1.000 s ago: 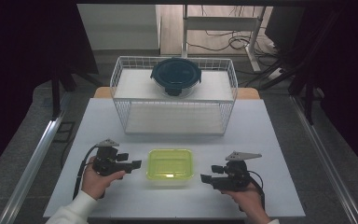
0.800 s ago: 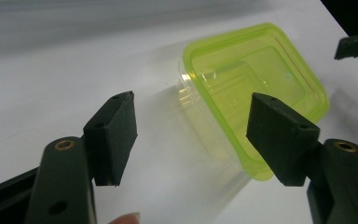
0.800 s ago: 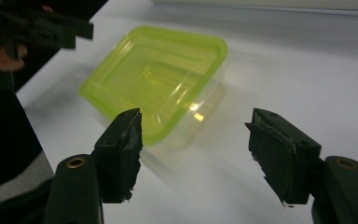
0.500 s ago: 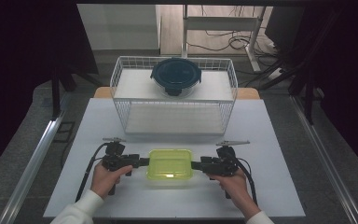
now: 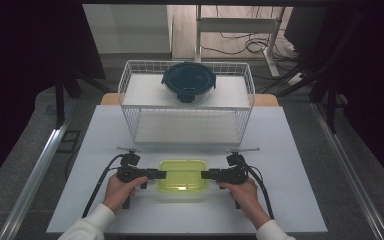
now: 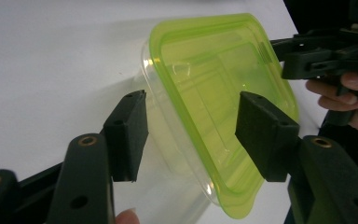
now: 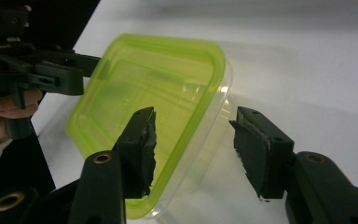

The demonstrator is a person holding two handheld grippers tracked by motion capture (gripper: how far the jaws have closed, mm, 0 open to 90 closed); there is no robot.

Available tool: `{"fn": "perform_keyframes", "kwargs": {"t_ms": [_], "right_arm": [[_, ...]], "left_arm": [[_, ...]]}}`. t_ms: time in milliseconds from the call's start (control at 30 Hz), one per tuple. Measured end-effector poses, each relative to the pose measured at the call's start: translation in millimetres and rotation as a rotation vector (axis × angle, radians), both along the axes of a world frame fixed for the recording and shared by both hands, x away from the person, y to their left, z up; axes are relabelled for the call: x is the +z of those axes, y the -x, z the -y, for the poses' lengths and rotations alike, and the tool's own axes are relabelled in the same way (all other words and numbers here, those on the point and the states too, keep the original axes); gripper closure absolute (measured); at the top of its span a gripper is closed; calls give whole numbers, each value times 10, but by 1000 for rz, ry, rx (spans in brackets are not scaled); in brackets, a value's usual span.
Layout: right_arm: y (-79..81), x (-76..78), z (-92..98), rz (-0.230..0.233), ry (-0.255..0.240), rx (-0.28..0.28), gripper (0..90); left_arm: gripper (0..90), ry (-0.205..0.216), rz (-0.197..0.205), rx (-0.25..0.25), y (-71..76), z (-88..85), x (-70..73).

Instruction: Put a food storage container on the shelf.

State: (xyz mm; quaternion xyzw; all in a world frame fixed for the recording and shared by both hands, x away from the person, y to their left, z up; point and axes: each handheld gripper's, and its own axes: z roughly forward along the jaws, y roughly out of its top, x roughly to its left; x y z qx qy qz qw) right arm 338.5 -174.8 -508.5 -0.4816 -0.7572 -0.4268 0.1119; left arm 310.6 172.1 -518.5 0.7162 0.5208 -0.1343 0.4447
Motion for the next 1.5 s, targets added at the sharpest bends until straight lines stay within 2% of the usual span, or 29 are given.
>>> {"fn": "perform_keyframes", "kwargs": {"t_ms": [100,233,367,533,700,933,1000,1200,1333,1500], "right_arm": [[-13,-31,-16,-20,-15,4,523],[-22,-63,-37,-41,-22,13,610],[-30,-86,-25,-73,-56,8,697],[-9,-68,3,-116,-81,-11,737],[23,-39,24,-133,-112,-38,775],[60,20,45,-107,-117,-25,799],[74,49,43,-98,-124,-22,799],[103,172,35,-34,-113,6,800],[134,273,28,19,-105,19,800],[174,424,26,73,-112,34,799]], "left_arm": [[465,10,-5,-5,-1,1,-16],[559,25,-21,-6,-3,-8,-42],[686,3,-35,14,5,-8,-60],[723,26,-52,32,30,-27,-52],[754,38,-36,37,73,-39,-5],[785,76,5,27,120,-80,79],[786,74,9,26,131,-89,102],[790,91,41,16,177,-107,192],[790,66,81,9,212,-102,290],[794,67,119,11,246,-110,415]]}}
